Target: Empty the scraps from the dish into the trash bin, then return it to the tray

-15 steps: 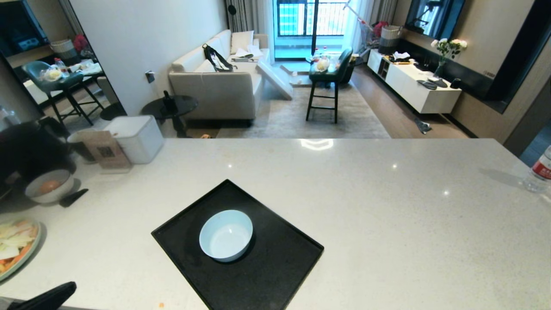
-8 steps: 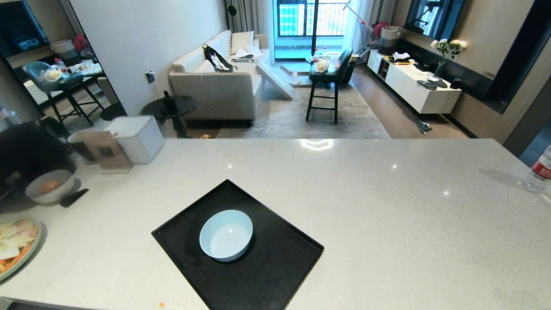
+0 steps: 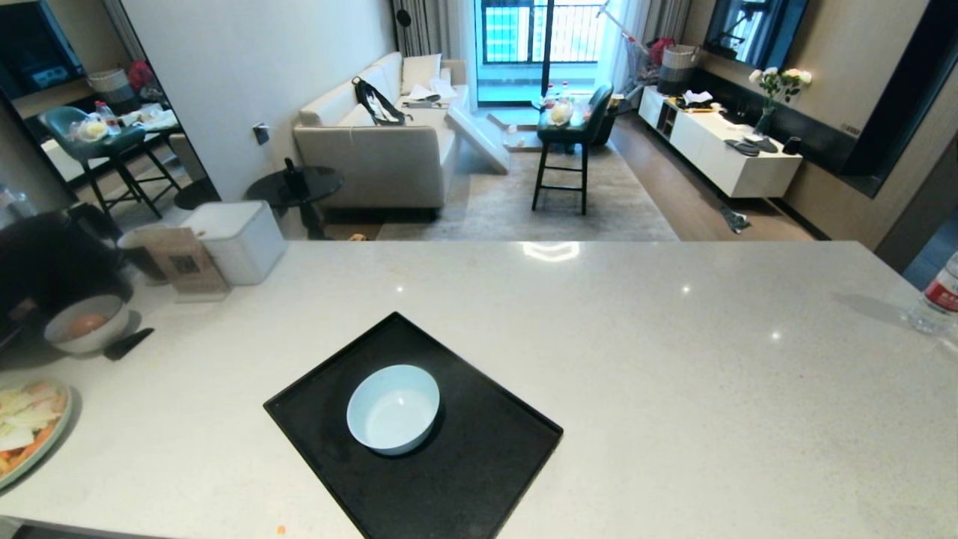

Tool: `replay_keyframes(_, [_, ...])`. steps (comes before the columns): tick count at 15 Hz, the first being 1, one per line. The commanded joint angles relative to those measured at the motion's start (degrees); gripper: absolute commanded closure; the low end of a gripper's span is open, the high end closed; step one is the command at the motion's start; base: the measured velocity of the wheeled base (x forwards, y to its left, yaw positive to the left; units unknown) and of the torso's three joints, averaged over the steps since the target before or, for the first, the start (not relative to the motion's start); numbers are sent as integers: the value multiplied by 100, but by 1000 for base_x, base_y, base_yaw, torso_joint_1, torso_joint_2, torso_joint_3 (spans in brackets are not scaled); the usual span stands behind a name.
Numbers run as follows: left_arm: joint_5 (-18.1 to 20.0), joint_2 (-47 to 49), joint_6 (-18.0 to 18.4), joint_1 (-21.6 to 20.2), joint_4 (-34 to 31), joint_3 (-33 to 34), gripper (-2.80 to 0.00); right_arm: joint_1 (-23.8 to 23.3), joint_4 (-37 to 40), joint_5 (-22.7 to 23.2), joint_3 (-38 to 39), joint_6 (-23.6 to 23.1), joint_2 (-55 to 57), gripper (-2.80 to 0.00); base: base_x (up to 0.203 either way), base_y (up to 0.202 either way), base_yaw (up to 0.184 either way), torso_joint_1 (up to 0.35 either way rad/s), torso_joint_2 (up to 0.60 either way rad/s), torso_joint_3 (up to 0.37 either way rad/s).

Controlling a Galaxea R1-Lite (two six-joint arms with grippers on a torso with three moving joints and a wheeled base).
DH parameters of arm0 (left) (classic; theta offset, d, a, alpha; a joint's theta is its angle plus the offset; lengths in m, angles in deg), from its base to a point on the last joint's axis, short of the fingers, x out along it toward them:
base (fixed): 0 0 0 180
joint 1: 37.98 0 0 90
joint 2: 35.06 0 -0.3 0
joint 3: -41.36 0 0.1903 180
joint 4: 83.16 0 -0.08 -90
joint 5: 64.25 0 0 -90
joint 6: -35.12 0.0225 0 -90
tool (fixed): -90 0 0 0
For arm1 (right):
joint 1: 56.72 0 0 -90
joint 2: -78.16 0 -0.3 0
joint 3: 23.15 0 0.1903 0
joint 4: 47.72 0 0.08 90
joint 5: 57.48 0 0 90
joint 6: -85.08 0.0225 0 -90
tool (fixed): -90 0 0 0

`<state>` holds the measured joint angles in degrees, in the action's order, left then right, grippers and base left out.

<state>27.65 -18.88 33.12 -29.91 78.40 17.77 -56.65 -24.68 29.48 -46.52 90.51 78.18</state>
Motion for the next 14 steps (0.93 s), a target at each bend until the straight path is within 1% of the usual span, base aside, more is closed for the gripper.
replay_keyframes(1, [9, 135, 268, -306, -8, 22, 0, 1, -2, -3, 0, 2, 6, 0, 0, 0, 0, 0, 0, 0])
replay_keyframes(2, [26, 185, 410, -593, -87, 22, 0, 1, -2, -3, 0, 2, 6, 0, 0, 0, 0, 0, 0, 0])
replay_keyframes(3, [17, 96, 471, -765, -246, 22, 0, 1, -2, -3, 0, 2, 6, 0, 0, 0, 0, 0, 0, 0])
replay_keyframes(5, [-18, -456, 416, -877, -418, 22, 0, 1, -2, -3, 0, 2, 6, 0, 0, 0, 0, 0, 0, 0])
replay_keyframes(8, [-49, -1403, 356, -844, -465, 22, 0, 1, -2, -3, -4, 2, -2, 0, 0, 0, 0, 0, 0, 0])
replay_keyframes(9, [-67, -1586, 357, -835, -470, 22, 0, 1, -2, -3, 0, 2, -2, 0, 0, 0, 0, 0, 0, 0])
replay_keyframes(14, [-93, -1609, 341, -824, -475, 22, 0, 1, -2, 5, 0, 2, -2, 0, 0, 0, 0, 0, 0, 0])
